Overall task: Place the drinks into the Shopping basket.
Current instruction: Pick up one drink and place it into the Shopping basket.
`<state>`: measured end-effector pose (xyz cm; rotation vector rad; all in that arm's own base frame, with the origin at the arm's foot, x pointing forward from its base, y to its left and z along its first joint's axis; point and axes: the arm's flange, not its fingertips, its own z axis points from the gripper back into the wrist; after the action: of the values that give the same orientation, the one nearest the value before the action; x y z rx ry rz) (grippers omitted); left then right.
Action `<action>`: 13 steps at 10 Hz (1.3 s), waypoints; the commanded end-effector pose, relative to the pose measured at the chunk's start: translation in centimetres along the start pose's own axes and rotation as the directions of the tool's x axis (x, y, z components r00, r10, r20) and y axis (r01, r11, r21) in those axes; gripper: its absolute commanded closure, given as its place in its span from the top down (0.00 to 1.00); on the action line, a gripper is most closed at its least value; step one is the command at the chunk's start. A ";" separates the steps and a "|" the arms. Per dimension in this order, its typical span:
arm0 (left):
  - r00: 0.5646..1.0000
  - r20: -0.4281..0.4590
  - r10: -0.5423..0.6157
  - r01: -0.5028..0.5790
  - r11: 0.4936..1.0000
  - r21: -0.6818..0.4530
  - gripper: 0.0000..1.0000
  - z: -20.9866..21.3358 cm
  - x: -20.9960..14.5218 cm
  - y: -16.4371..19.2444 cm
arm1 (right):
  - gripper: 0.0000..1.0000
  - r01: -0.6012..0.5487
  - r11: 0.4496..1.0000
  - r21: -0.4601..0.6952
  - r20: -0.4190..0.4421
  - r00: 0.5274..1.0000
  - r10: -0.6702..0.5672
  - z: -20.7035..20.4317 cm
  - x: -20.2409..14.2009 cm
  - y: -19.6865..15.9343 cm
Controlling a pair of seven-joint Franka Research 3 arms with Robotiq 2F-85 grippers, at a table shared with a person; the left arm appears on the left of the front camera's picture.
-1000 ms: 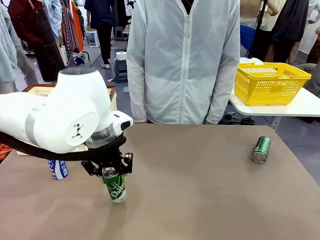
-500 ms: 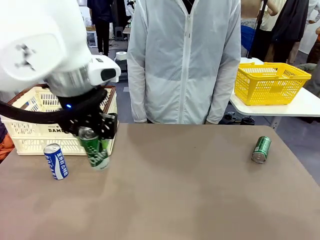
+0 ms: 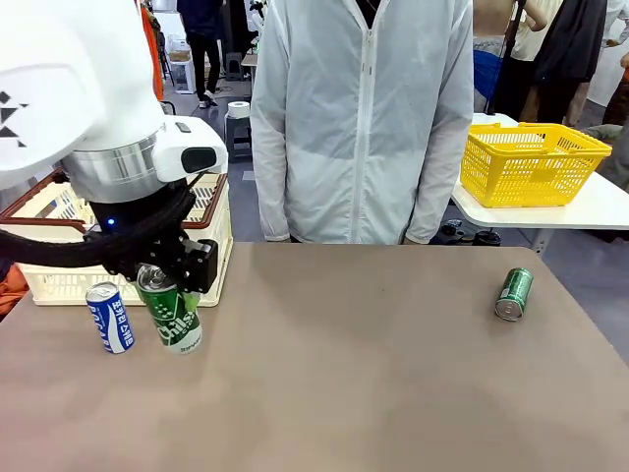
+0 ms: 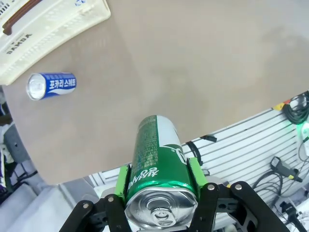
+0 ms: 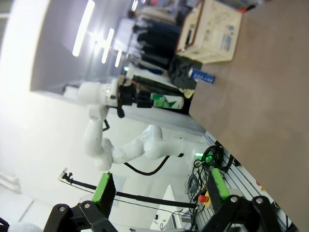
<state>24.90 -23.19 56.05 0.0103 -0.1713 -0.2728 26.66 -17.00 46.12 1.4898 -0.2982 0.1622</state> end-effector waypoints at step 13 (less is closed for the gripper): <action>0.991 -0.099 0.090 -0.088 0.996 0.019 0.00 5.5 29.9 27.7 | 1.00 -0.003 1.000 0.008 0.006 1.000 0.003 0.1 0.3 0.4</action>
<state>59.34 -3.57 64.57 0.0188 -0.1097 -0.1764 26.63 -17.03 46.13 1.4900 -0.2990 0.1617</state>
